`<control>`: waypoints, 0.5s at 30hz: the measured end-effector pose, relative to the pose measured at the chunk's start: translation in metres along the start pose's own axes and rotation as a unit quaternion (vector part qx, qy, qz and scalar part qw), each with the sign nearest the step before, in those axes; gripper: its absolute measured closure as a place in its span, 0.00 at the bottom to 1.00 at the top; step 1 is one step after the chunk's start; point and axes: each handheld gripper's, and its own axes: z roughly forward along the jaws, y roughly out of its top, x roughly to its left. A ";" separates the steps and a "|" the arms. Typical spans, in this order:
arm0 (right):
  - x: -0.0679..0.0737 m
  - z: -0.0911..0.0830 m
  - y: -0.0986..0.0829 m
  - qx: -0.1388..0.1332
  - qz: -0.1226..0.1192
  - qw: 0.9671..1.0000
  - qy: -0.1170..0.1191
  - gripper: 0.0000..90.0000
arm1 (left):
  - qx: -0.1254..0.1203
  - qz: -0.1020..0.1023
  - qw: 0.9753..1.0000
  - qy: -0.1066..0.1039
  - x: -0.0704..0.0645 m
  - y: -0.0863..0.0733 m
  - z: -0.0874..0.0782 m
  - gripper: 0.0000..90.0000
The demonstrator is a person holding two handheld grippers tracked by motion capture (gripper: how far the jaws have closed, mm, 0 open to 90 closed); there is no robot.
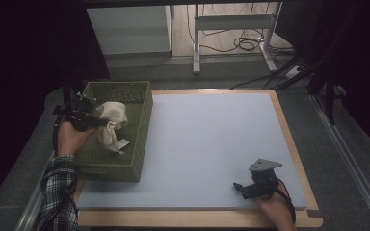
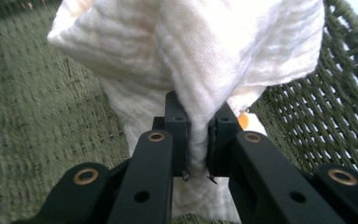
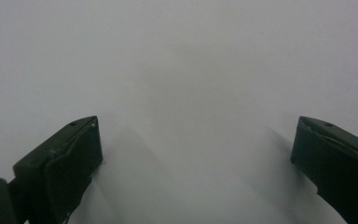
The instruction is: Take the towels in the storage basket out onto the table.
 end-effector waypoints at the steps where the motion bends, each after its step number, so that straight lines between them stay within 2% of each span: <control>1: 0.000 0.000 0.000 0.000 0.000 1.000 0.000 0.02 | -0.002 -0.001 1.000 -0.002 0.000 0.000 -0.001 0.91; 15: 0.000 0.000 0.000 0.000 0.000 1.000 0.000 0.02 | -0.036 0.001 0.999 -0.013 -0.008 0.004 -0.029 0.91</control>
